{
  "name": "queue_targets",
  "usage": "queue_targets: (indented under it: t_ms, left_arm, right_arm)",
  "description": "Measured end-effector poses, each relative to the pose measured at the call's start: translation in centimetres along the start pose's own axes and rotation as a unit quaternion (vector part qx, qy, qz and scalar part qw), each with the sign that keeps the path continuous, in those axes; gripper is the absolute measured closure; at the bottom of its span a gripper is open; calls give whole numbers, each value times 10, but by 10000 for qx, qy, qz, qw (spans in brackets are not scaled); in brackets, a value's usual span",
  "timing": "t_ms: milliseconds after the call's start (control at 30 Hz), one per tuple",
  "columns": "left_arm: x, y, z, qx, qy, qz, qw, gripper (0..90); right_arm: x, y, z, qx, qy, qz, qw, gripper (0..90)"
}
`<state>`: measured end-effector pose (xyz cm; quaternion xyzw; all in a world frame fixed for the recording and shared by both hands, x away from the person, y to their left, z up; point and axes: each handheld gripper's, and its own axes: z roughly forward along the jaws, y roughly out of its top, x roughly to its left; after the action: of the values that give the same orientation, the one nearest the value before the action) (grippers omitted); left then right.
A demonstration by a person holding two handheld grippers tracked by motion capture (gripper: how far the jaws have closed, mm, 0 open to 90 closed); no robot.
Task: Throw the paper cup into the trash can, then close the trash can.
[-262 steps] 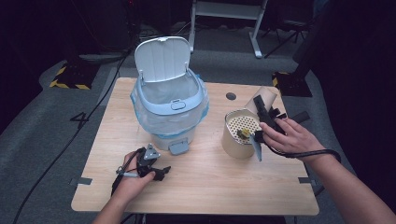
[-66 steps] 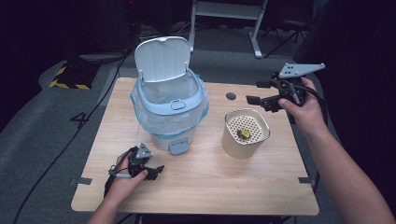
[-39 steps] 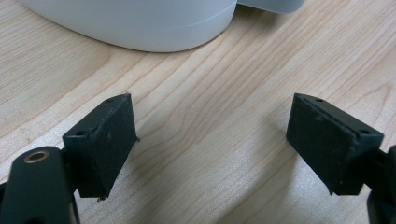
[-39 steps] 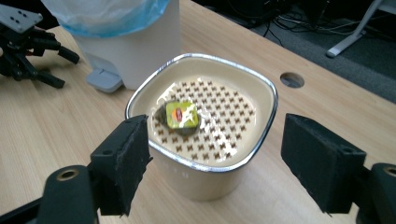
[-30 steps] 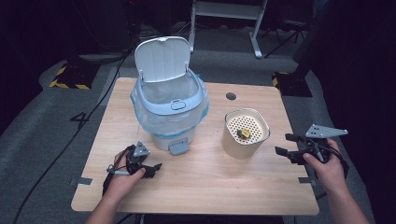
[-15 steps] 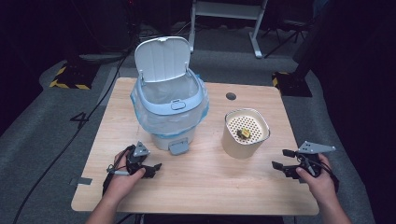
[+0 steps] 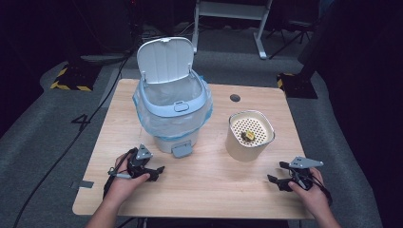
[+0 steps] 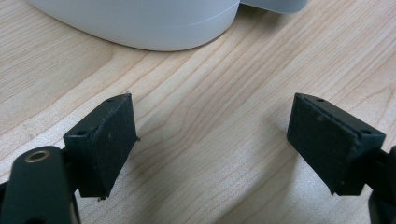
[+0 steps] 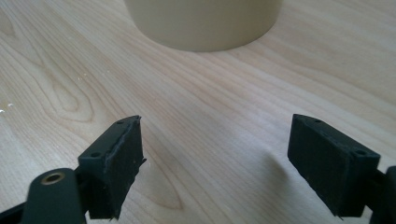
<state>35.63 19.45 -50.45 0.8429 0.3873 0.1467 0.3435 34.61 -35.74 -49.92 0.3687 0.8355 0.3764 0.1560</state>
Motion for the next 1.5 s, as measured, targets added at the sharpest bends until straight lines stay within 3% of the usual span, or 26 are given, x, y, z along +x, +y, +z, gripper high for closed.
queue_targets:
  t_ms: [133,233,300,500,600,767,867,1067,1167,1333,1500]
  left_arm:
    - [-1,0,-1,-32,32,20,10000,177]
    - [1,-1,-3,-86,63,51,9999,260]
    - [1,-1,-3,-100,122,62,9999,267]
    - [2,-1,-6,-206,87,-68,9997,278]
    - [2,-1,-10,-339,-50,-208,9992,284]
    - [6,4,-24,-572,-234,-301,9976,301]
    - [7,9,-35,-727,-339,-137,9967,303]
    - [7,23,-62,-1138,-706,-235,9907,342]
    - [6,29,-74,-1197,-685,-81,9904,356]
    - [11,40,-92,-1095,-543,-98,9925,355]
    - [19,54,-109,-1397,-658,-222,9878,357]
  right_arm:
    - [1,-3,5,35,-24,-114,9999,172]
    - [2,-3,5,56,-73,-114,9999,160]
    - [3,-3,5,62,-117,-89,9999,154]
    - [2,-3,5,66,-112,-80,9999,153]
    - [2,-3,5,66,-113,-79,9999,153]
    - [2,-3,5,61,-113,-72,9999,153]
    - [2,-3,5,60,-113,-72,9999,153]
    - [2,-3,5,56,-115,-71,9999,153]
    - [2,-3,5,57,-112,-67,9999,152]
    - [2,-3,5,55,-109,-66,9999,152]
    - [2,-3,5,60,-112,-72,9999,151]
